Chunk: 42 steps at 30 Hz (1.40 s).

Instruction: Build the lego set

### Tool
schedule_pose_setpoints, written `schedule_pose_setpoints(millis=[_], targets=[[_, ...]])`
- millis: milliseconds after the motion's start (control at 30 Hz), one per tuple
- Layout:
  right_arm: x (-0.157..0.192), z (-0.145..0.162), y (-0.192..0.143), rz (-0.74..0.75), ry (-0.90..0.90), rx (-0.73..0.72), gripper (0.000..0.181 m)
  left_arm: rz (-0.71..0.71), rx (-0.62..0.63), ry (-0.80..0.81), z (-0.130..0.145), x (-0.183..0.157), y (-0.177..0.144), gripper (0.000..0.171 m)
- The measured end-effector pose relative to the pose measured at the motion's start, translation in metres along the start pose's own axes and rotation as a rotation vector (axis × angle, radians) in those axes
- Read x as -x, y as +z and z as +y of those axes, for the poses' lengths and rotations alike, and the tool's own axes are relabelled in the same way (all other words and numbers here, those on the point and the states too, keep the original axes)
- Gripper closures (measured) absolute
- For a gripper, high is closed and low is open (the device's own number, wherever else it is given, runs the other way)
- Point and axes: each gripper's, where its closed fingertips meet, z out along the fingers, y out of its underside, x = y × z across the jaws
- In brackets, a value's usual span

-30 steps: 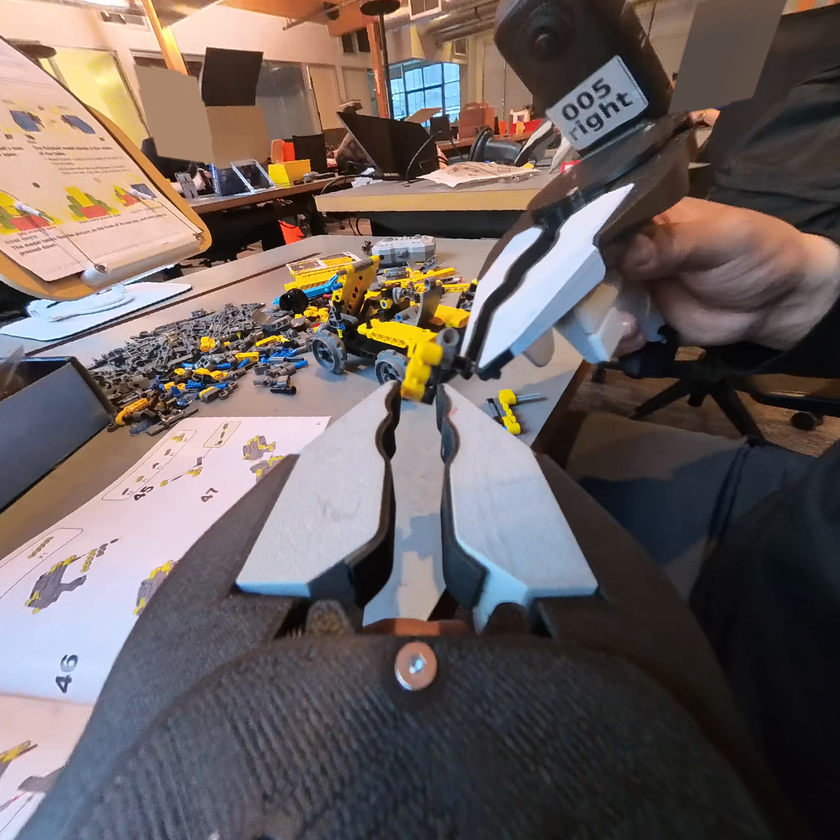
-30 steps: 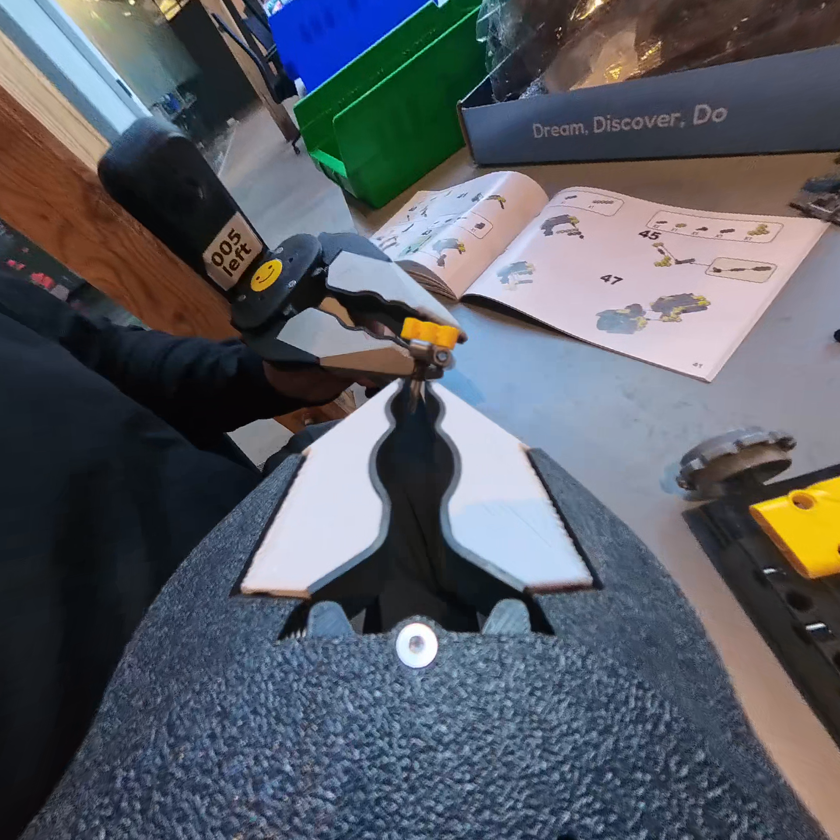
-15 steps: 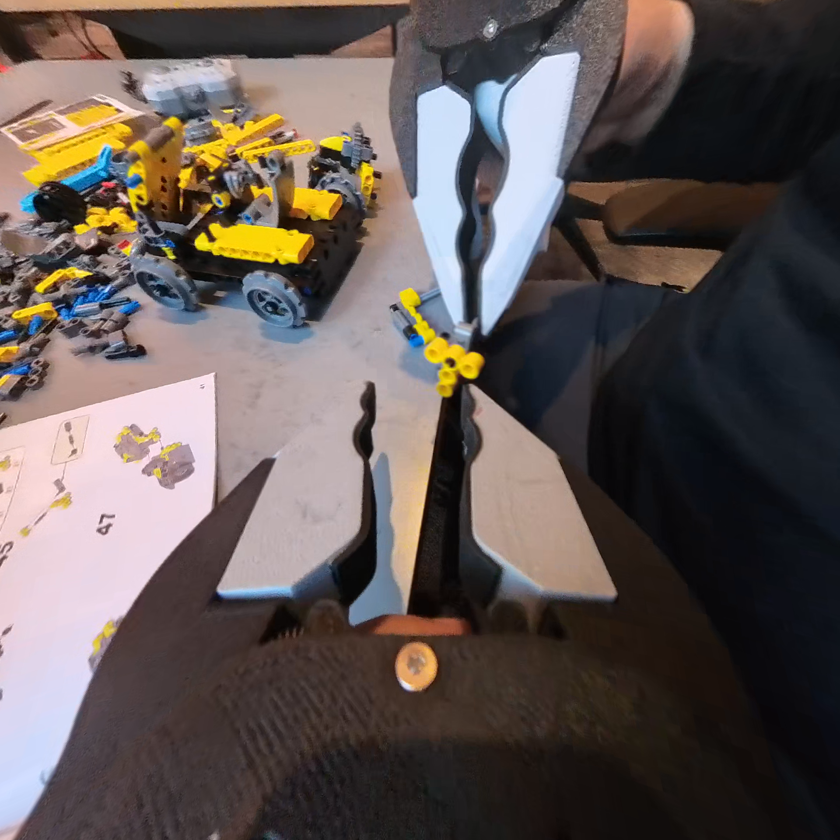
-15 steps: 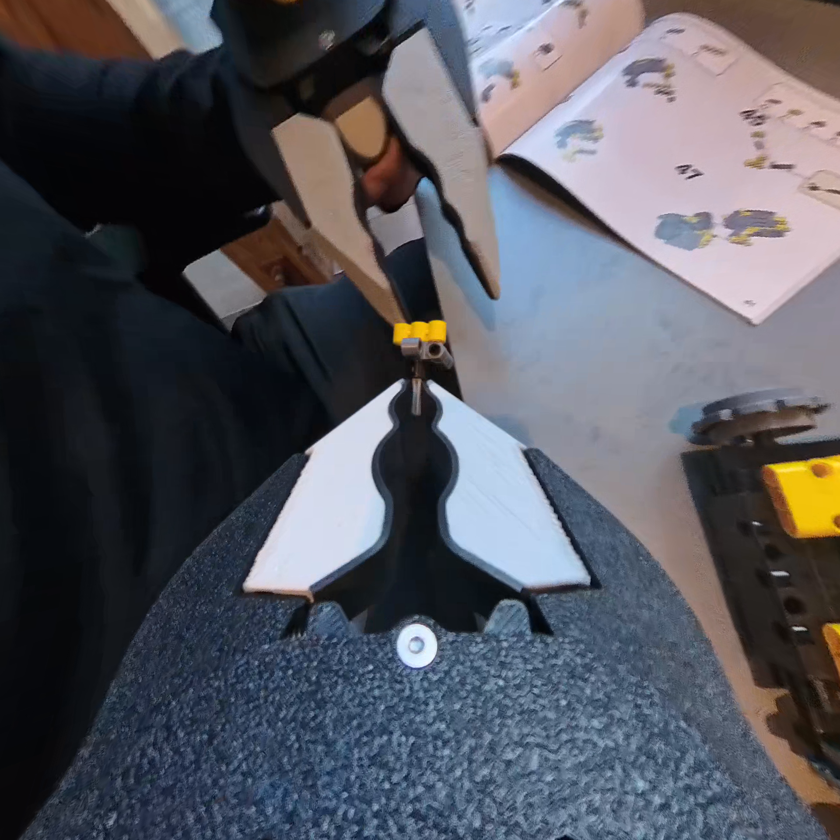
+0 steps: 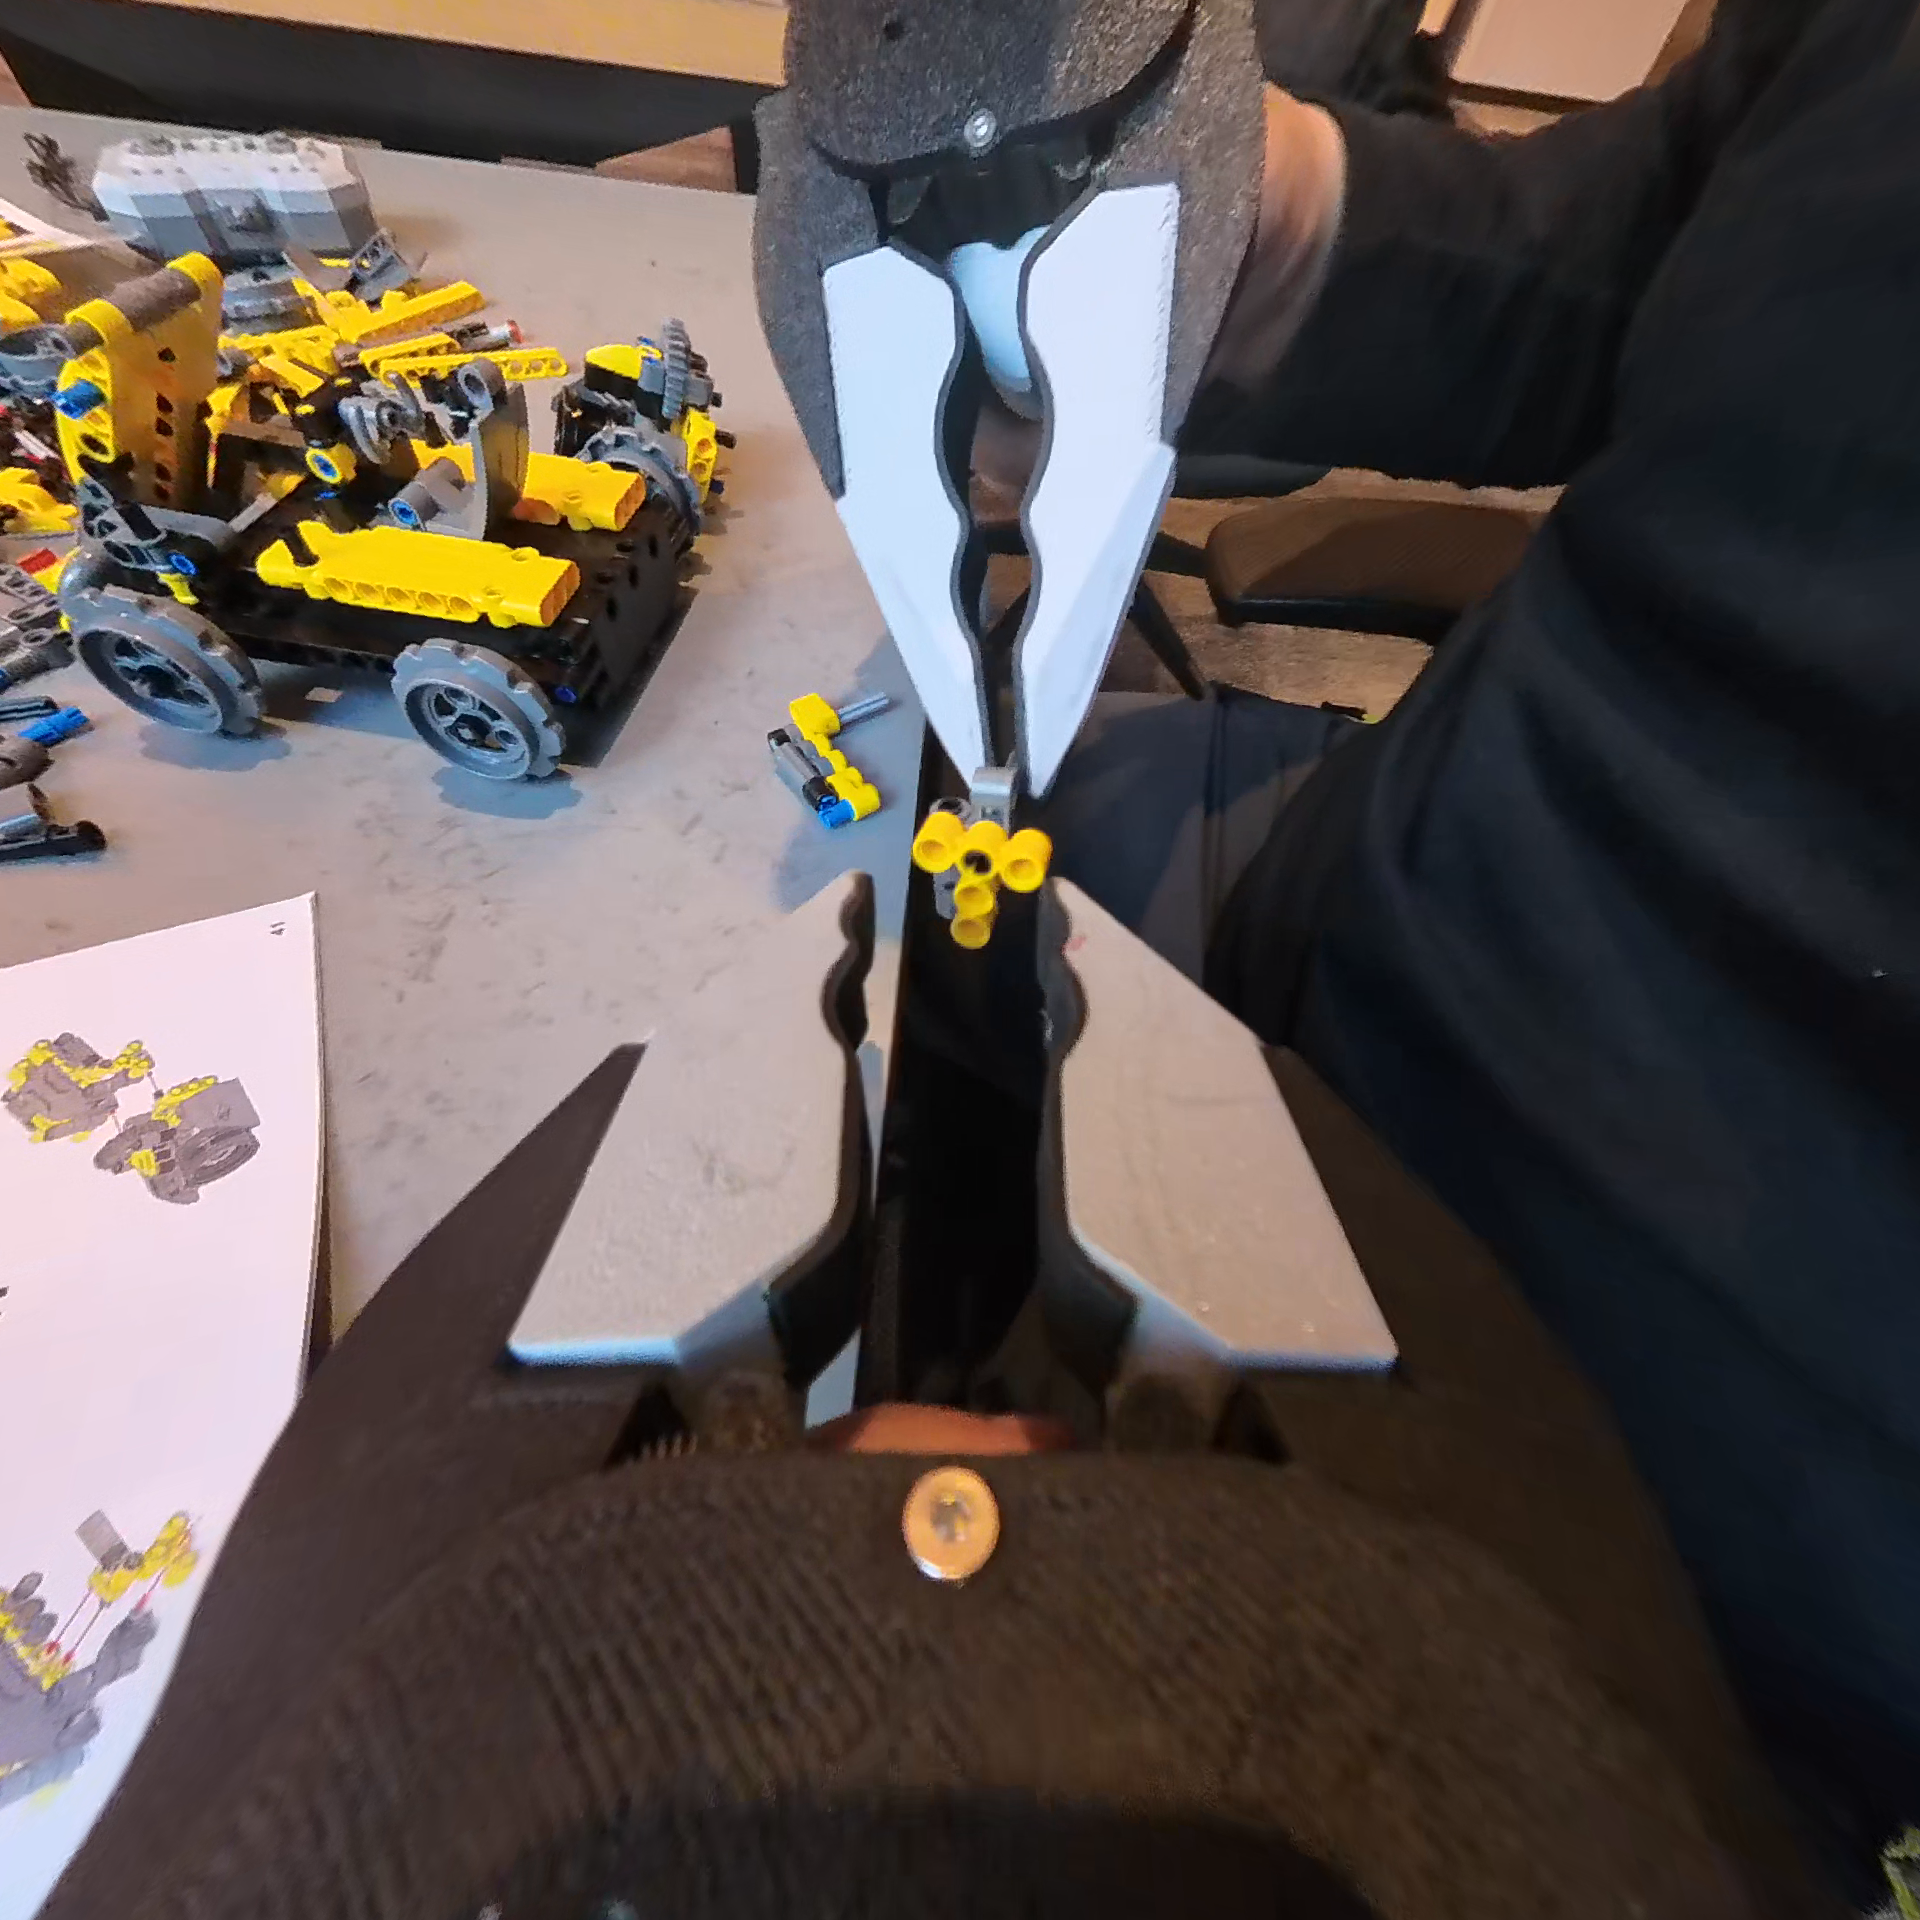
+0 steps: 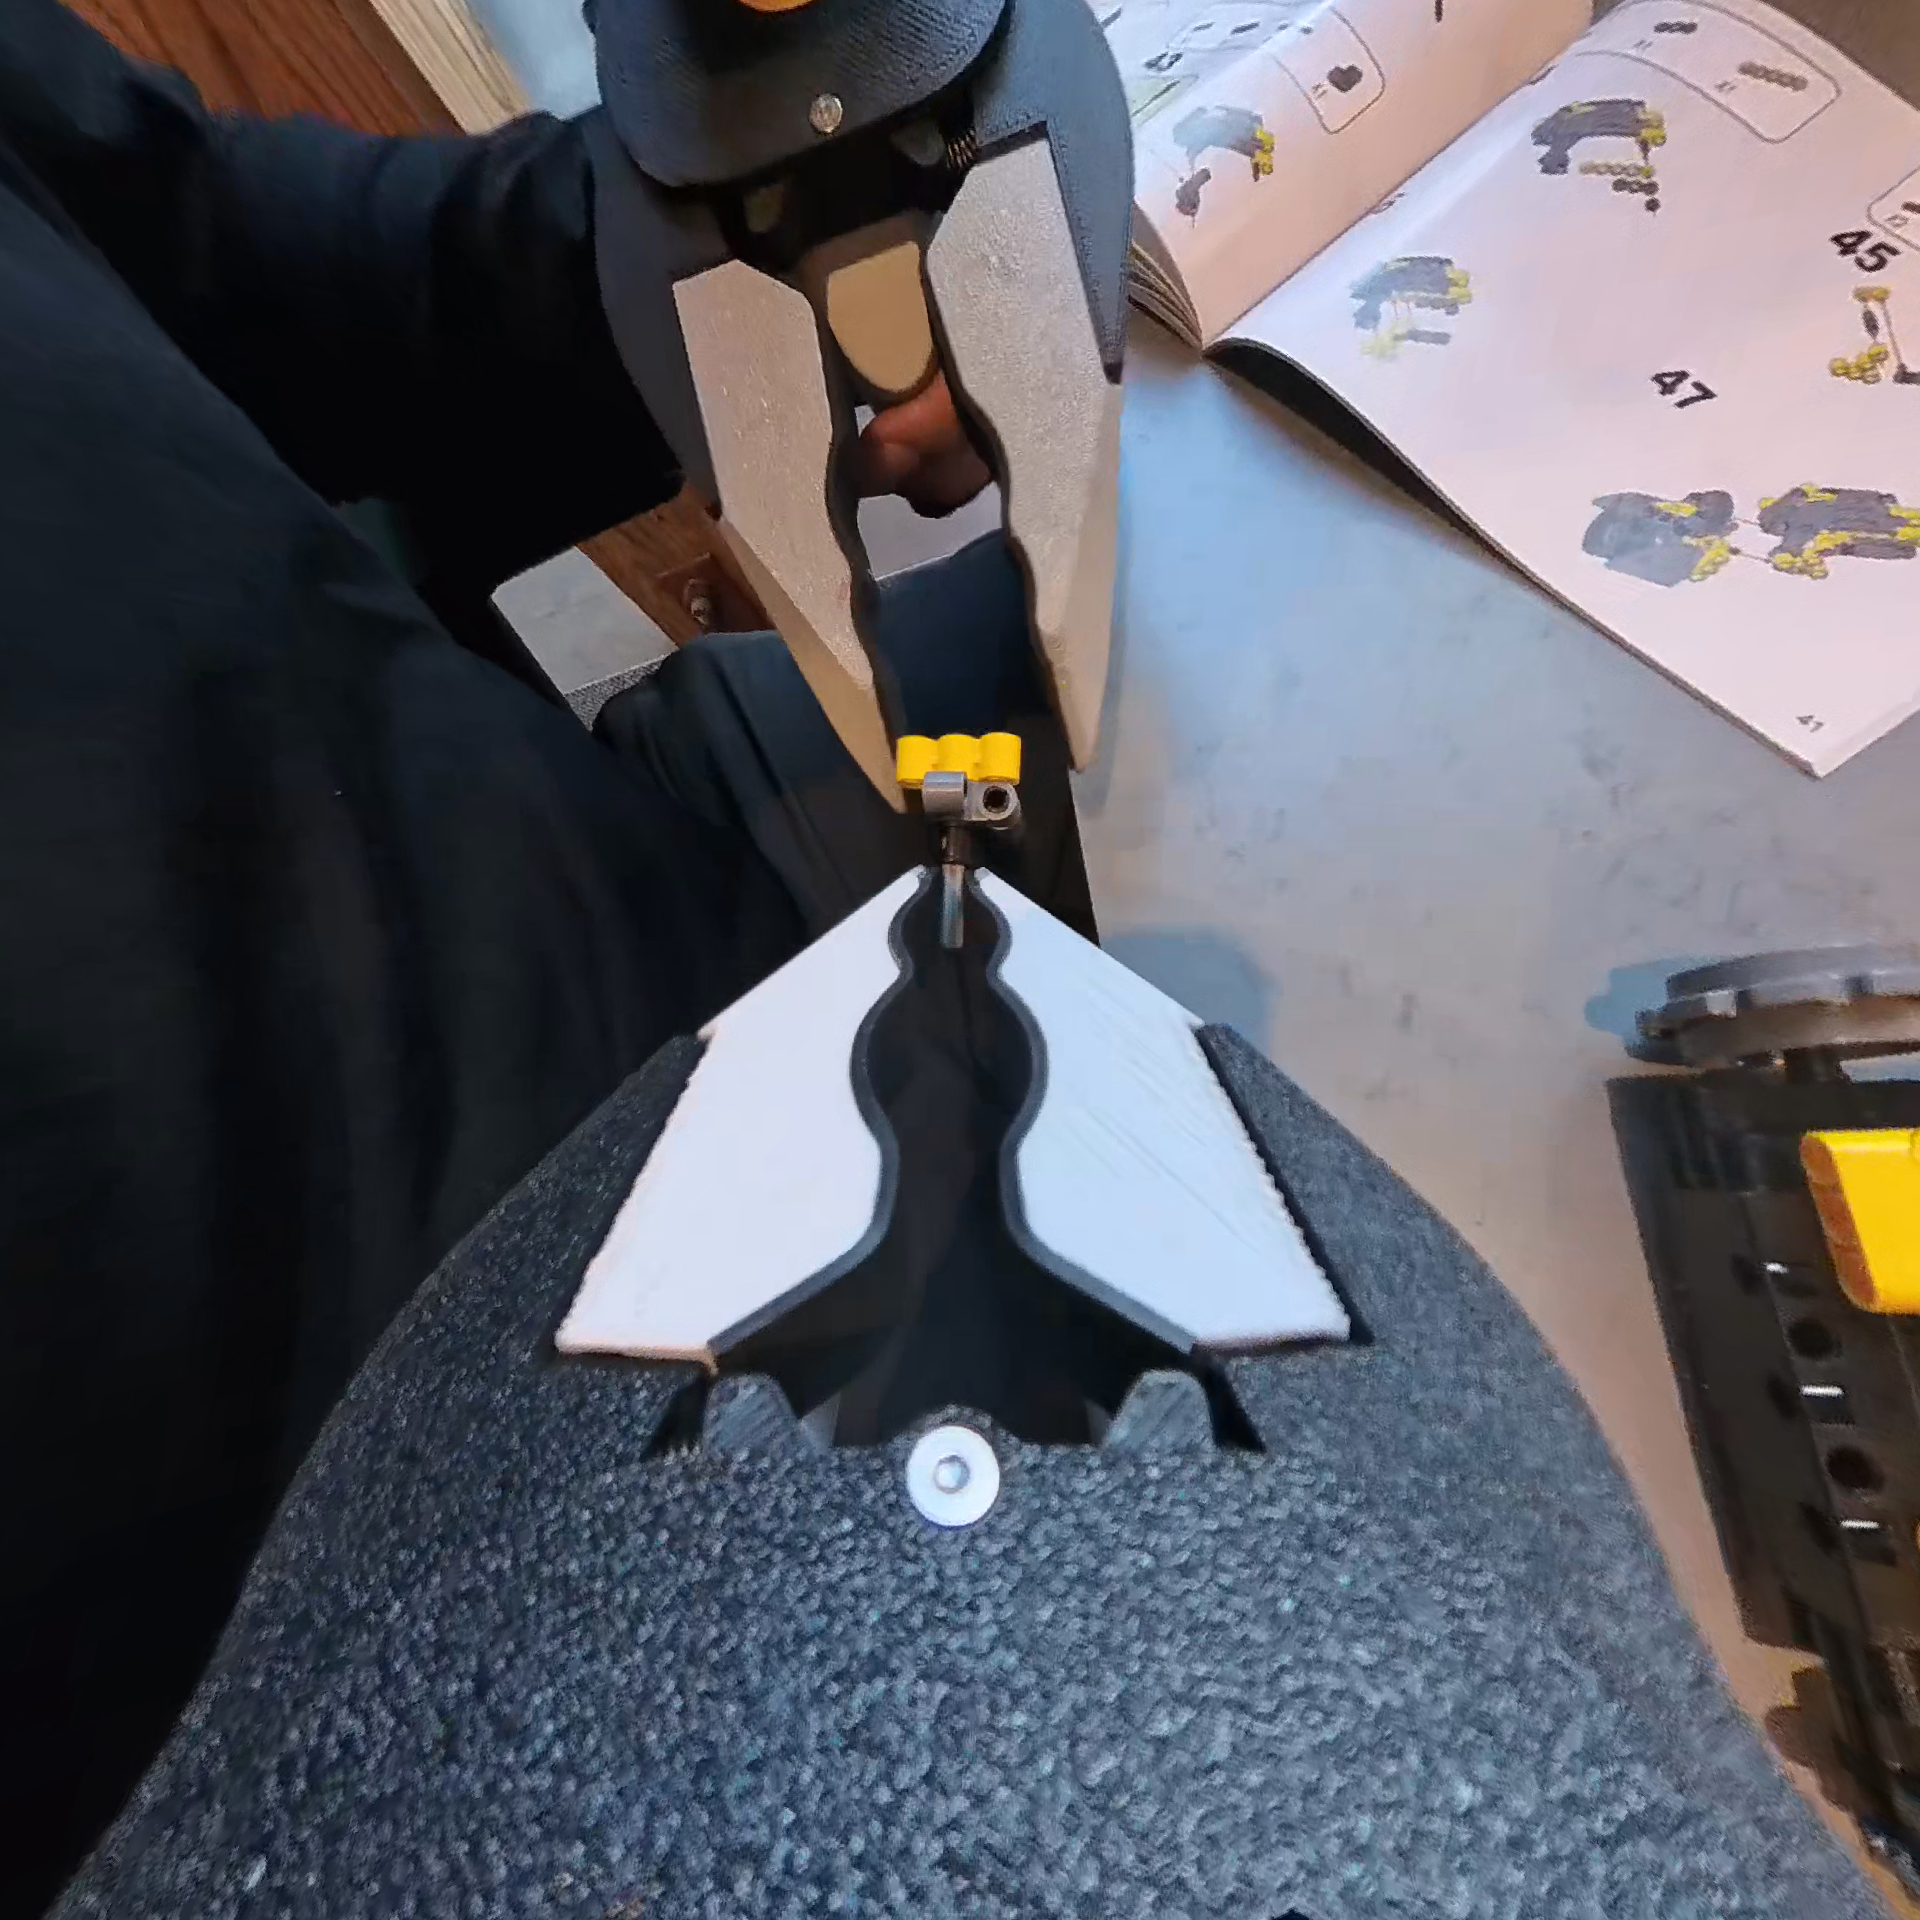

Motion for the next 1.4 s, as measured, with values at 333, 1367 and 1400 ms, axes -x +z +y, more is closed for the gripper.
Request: schedule_pose_setpoints(millis=[333, 1367, 1400], targets=[[-0.005, -0.003, 0.006, -0.014, -0.003, 0.010, 0.178, -0.011, 0.016, -0.019, 0.008, 0.000, 0.002, 0.152], [-0.028, -0.045, -0.015, 0.278, -0.246, -0.115, 0.148, 0.235, -0.273, -0.861, -0.012, 0.028, -0.018, 0.163], [-0.028, -0.044, -0.012, 0.319, -0.321, -0.073, 0.151, 0.251, -0.266, -0.872, -0.012, 0.025, -0.017, 0.163]])
